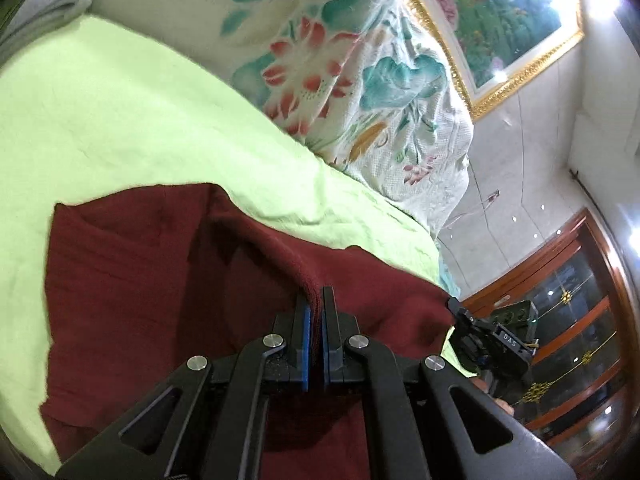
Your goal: Fold large clothes
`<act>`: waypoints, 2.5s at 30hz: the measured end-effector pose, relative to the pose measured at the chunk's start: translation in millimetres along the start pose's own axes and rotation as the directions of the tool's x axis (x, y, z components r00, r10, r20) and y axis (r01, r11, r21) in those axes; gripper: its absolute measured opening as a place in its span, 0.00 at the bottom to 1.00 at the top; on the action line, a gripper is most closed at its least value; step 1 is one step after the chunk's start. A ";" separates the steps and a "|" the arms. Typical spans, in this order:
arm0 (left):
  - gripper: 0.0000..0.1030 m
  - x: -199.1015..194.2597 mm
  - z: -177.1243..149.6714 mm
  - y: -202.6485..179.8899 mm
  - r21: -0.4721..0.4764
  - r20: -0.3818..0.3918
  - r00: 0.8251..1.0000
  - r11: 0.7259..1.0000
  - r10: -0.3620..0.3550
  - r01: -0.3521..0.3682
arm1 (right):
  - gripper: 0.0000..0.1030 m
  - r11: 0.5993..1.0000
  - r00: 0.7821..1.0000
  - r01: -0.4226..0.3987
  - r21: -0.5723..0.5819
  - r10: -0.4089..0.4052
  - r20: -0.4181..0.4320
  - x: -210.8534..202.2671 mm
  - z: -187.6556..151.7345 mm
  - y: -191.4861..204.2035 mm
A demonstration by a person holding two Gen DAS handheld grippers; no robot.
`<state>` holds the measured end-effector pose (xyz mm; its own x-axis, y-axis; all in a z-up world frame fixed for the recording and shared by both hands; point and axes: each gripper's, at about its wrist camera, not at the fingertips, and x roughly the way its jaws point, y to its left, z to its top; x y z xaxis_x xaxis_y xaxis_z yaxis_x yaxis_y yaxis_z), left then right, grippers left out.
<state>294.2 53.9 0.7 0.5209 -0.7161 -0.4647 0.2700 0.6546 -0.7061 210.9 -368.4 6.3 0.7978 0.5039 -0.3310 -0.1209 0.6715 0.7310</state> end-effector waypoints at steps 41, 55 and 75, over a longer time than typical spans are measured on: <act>0.06 62.1 -64.3 -20.9 0.132 -0.257 0.949 0.979 0.183 -0.154 | 0.09 0.979 0.916 0.182 -0.088 -0.201 -0.346 62.3 -85.5 11.6; 0.13 -22.3 -90.0 -8.0 0.112 -0.144 0.943 0.951 0.301 -0.287 | 0.39 0.977 0.940 0.184 -0.107 -0.207 -0.273 -2.4 -117.2 16.4; 0.71 -143.4 -211.6 42.0 -0.002 -0.176 0.935 0.950 0.307 -0.312 | 0.56 0.919 0.911 0.395 0.009 -0.391 -0.129 -159.0 -173.4 -46.3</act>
<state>59.5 132.9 -75.4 0.4279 -0.5112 -0.7454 0.0923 0.8451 -0.5266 -12.8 -385.4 -78.4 0.6980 0.2672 -0.6644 0.2096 0.8109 0.5464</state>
